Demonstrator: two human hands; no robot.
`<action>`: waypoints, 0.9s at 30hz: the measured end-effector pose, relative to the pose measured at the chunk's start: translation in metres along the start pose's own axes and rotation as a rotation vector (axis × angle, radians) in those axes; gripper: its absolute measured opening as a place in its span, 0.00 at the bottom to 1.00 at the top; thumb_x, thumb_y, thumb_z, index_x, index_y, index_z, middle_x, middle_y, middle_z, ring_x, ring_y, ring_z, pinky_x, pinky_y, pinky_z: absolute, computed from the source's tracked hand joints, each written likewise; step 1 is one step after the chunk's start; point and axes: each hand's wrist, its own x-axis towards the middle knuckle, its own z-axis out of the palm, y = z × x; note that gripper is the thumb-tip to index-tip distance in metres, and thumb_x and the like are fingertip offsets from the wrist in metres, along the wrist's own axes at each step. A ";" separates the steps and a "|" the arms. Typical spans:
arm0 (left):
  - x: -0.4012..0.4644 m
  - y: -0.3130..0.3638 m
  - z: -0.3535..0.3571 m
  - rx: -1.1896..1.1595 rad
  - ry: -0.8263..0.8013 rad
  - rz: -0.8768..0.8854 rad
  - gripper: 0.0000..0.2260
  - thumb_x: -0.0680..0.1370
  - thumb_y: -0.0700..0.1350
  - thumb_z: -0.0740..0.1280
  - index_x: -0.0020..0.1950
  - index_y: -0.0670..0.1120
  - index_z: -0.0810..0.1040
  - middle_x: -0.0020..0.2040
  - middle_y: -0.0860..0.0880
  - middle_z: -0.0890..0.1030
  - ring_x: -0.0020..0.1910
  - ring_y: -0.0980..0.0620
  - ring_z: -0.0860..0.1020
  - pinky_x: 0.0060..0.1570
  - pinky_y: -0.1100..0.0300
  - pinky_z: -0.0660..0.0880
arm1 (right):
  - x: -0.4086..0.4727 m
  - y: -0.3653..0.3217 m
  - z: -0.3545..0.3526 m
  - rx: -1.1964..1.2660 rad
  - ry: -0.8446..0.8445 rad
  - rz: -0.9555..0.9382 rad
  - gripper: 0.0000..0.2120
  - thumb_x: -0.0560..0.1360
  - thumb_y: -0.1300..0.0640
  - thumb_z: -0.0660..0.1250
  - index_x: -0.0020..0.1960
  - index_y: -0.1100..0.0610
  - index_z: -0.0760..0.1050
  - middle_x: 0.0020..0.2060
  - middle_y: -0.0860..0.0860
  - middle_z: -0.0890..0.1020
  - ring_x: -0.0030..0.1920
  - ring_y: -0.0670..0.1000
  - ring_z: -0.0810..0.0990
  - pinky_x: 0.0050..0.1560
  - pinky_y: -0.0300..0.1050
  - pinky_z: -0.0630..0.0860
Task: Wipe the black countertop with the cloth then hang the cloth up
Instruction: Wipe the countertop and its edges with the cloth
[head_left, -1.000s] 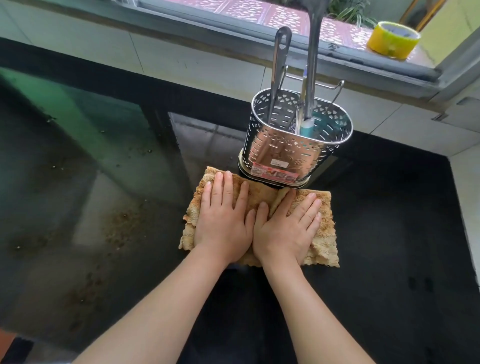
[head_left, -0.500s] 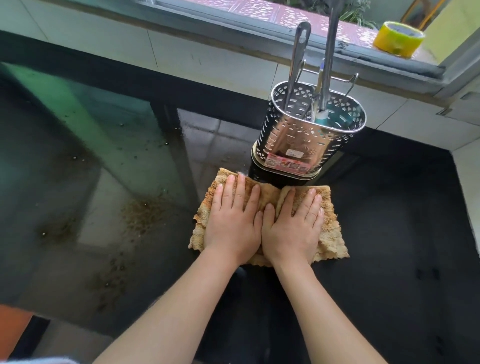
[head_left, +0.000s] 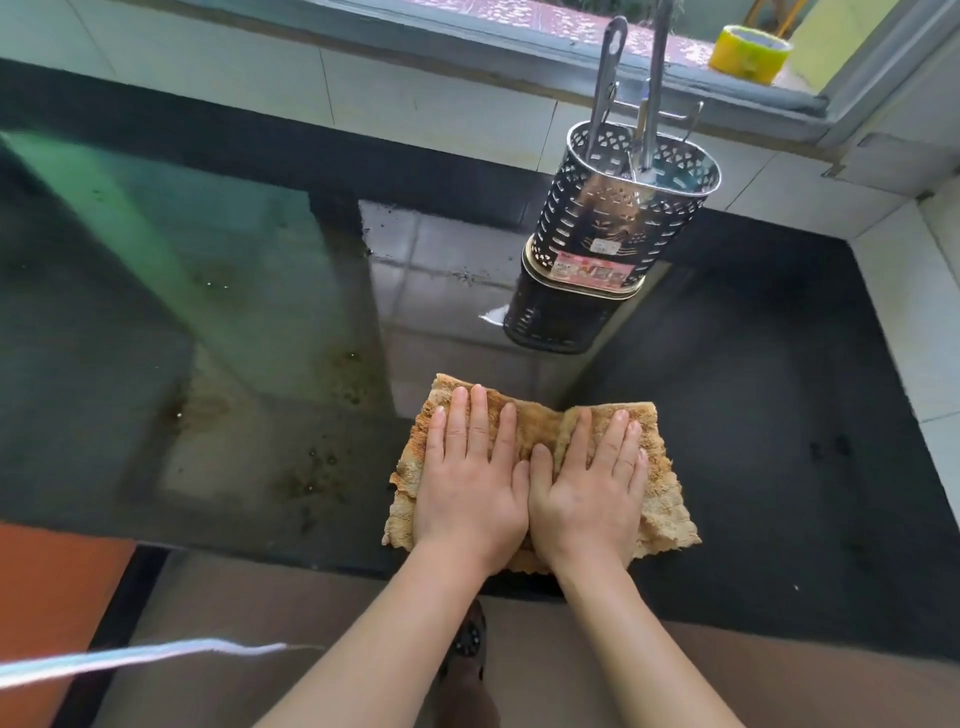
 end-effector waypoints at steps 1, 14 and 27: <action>-0.008 -0.003 -0.001 0.000 -0.001 0.007 0.28 0.82 0.59 0.32 0.80 0.49 0.34 0.82 0.41 0.33 0.79 0.43 0.28 0.75 0.46 0.25 | -0.009 -0.002 0.002 -0.004 0.002 0.010 0.36 0.80 0.37 0.38 0.82 0.53 0.41 0.81 0.60 0.39 0.80 0.58 0.34 0.79 0.56 0.35; -0.061 -0.058 -0.010 0.025 -0.030 0.031 0.30 0.80 0.56 0.29 0.80 0.46 0.33 0.80 0.40 0.29 0.78 0.42 0.27 0.78 0.44 0.30 | -0.070 -0.053 0.018 -0.019 0.016 0.058 0.40 0.76 0.36 0.32 0.82 0.55 0.41 0.80 0.63 0.40 0.80 0.61 0.36 0.79 0.59 0.37; -0.044 -0.119 -0.029 0.061 -0.001 -0.039 0.30 0.81 0.57 0.31 0.81 0.47 0.38 0.82 0.40 0.35 0.80 0.42 0.32 0.80 0.42 0.35 | -0.053 -0.120 0.027 -0.006 -0.040 0.043 0.38 0.75 0.35 0.29 0.79 0.56 0.30 0.76 0.65 0.30 0.78 0.64 0.29 0.77 0.61 0.33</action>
